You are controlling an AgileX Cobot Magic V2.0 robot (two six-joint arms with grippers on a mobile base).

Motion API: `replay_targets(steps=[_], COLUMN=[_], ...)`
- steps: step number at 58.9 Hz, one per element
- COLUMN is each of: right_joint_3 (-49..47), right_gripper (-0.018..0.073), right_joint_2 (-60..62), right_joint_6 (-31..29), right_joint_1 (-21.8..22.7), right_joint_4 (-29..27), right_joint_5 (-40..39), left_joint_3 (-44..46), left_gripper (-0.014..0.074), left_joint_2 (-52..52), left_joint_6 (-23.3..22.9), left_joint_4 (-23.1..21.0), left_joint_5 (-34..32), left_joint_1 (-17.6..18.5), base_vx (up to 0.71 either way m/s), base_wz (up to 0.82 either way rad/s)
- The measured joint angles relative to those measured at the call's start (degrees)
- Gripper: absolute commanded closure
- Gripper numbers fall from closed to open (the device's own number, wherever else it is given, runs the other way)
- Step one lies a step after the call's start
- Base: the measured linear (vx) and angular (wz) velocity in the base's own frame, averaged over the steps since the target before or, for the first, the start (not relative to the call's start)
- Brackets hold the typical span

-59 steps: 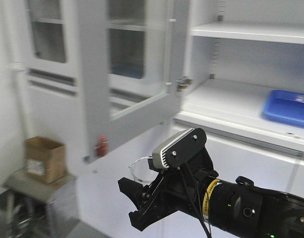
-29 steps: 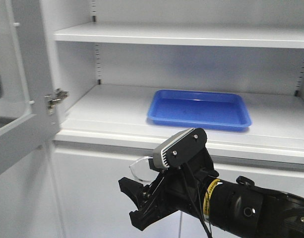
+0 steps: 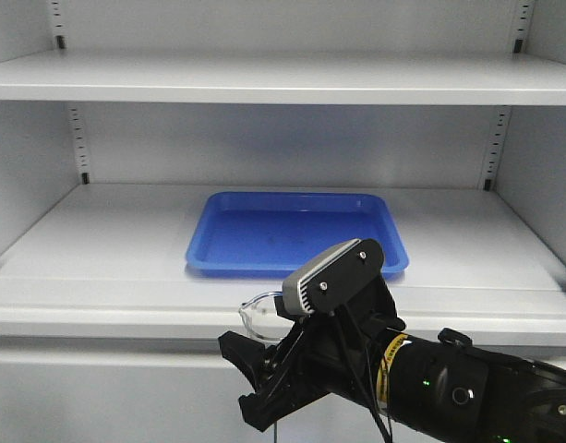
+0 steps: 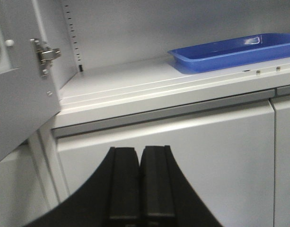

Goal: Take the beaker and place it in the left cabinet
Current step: 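Drive to the open white cabinet with the blue tray, then lower the held beaker onto the blue tray with the right gripper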

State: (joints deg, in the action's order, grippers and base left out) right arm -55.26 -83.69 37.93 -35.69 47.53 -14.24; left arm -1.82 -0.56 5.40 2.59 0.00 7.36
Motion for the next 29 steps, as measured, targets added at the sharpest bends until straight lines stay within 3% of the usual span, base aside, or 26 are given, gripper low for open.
replay_targets(steps=[29], right_joint_3=[0.0], right_gripper=[0.0380], right_joint_2=[0.0], right_joint_6=[0.0], right_joint_1=[0.0], right_joint_4=[0.0], right_joint_5=[0.0], left_joint_3=[0.0], left_gripper=[0.0595], left_joint_2=[0.0], left_joint_6=[0.0], left_joint_4=[0.0], left_joint_5=[0.0], left_joint_1=[0.0], base_vx=[0.23], base_wz=[-0.16])
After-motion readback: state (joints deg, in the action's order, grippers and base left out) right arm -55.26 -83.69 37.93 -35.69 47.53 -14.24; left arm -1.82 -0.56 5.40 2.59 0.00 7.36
